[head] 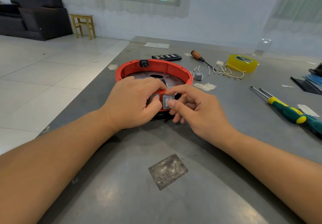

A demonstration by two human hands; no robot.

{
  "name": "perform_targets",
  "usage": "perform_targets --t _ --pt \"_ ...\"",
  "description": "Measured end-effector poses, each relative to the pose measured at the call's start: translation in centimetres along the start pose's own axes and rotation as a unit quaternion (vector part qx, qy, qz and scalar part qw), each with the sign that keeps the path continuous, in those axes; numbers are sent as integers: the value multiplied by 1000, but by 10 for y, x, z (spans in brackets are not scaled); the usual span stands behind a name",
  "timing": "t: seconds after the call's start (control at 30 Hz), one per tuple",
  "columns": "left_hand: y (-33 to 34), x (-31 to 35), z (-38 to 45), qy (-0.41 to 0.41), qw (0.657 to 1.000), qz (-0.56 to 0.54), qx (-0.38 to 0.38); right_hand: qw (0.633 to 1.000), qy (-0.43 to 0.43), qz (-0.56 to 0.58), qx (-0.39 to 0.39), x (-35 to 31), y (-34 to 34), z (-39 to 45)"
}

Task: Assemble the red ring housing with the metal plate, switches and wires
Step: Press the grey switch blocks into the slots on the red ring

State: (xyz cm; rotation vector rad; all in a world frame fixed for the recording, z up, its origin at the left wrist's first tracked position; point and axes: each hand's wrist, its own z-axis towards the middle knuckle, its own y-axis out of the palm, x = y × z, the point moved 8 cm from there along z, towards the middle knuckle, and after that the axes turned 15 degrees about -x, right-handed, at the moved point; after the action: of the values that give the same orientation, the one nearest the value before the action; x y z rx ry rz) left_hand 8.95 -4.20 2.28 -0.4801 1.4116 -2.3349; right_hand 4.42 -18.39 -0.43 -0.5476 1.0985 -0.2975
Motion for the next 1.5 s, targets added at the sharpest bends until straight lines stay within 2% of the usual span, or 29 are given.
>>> perform_targets --t 0.3,0.73,0.87,1.1,1.27,1.5 --pt "2 0 1 2 1000 6 0 998 4 -69 8 -2 -2 1" --pt "2 0 0 -7 1000 2 1 978 -25 -195 70 -12 -8 -1" --pt "2 1 1 -9 1000 3 -6 966 -4 -241 96 -9 -18 0" --pt "1 -1 2 -12 1000 1 -18 949 20 -315 15 5 -19 10" --pt "2 -4 3 -16 999 2 -32 953 -1 -303 -25 9 -23 13" --pt "5 -15 4 -24 998 -18 -53 951 -23 -308 -1 5 -21 21"
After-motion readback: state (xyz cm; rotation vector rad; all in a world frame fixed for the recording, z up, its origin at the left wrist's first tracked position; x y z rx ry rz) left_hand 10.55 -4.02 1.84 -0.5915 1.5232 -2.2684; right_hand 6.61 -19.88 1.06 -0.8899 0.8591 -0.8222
